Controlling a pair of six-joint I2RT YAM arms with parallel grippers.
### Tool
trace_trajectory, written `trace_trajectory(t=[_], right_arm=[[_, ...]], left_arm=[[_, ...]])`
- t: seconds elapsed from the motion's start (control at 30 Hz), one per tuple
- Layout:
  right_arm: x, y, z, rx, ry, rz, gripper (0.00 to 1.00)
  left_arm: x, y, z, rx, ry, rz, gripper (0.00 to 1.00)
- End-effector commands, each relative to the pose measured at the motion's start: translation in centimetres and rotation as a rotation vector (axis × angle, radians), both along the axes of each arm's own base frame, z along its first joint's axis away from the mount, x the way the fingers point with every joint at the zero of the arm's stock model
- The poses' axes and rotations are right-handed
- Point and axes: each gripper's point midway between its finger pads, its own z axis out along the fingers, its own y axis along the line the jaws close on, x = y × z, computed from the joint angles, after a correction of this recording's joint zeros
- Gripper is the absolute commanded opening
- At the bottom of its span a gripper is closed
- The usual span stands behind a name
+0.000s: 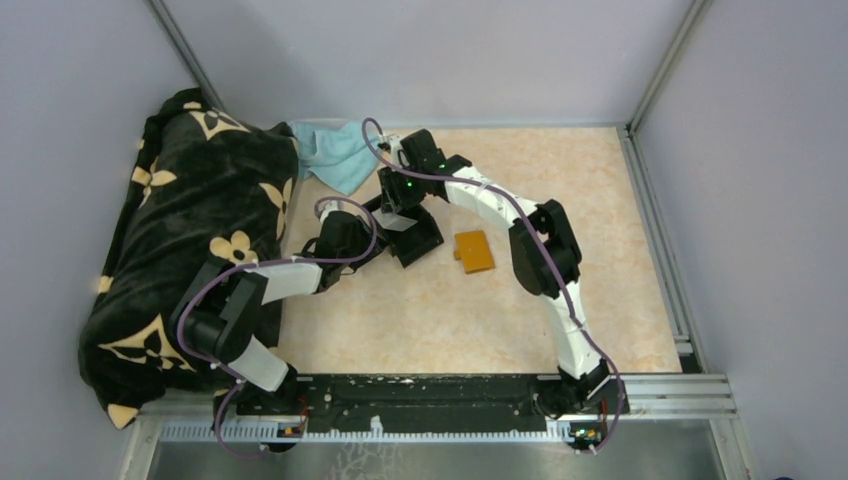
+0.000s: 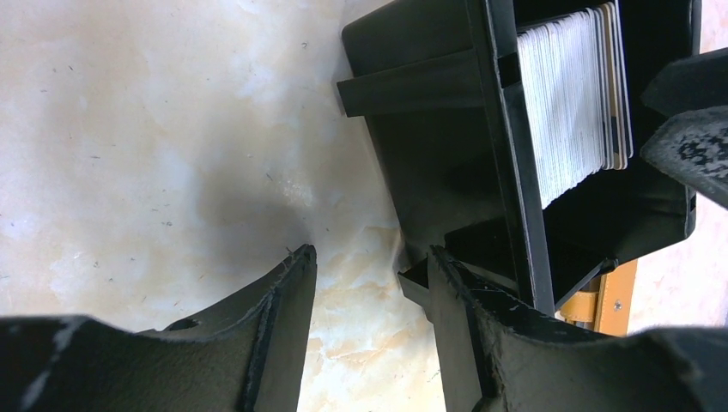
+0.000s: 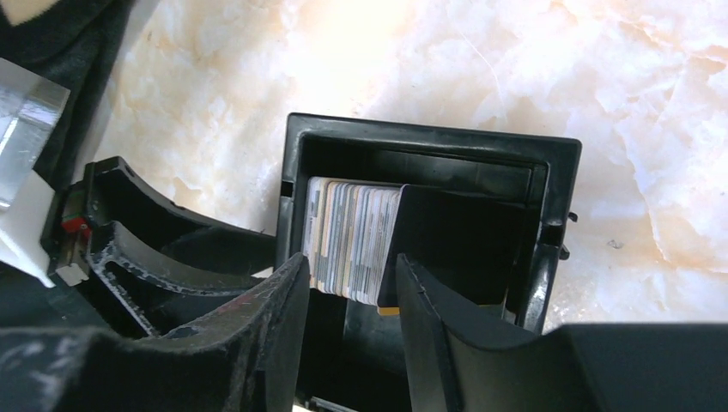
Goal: Put the credit cards into the card holder
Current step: Pick up the credit card from the storage box.
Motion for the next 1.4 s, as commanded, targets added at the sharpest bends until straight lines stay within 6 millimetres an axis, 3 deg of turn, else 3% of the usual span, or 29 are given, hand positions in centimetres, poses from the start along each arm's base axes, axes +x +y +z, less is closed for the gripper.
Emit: trace_trajectory(t=[0.0,0.3,0.67,0.97,1.37], right_arm=[[0.8,0.4,1.9,-0.015,-0.076,0.000,0.45],[2.3,-0.3,-0.6,-0.106,-0.090,-0.019,0.58],[1.8,-0.1,-3.3,-0.095,-0.008,-0.002,0.54],[0.4,0.6,-1.3,-0.030,0.000,0.017,0.44],[-0.8,1.4,0.6,-0.011,-0.009,0.027,0.43]], left_arm=[[0.1,-0.3,-0.5,-0.008,0.019,-0.013,0.58],[0.1,-0.3,-0.9,-0.009,0.026,-0.019,0.58],[0.2,0.0,-1.1,-0.008,0.030,-0.017,0.58],[0.5,-0.5,-0.9,-0.023,0.030,-0.029,0.57],[0.5,-0.7,-1.0,-0.028,0.038,-0.041,0.56]])
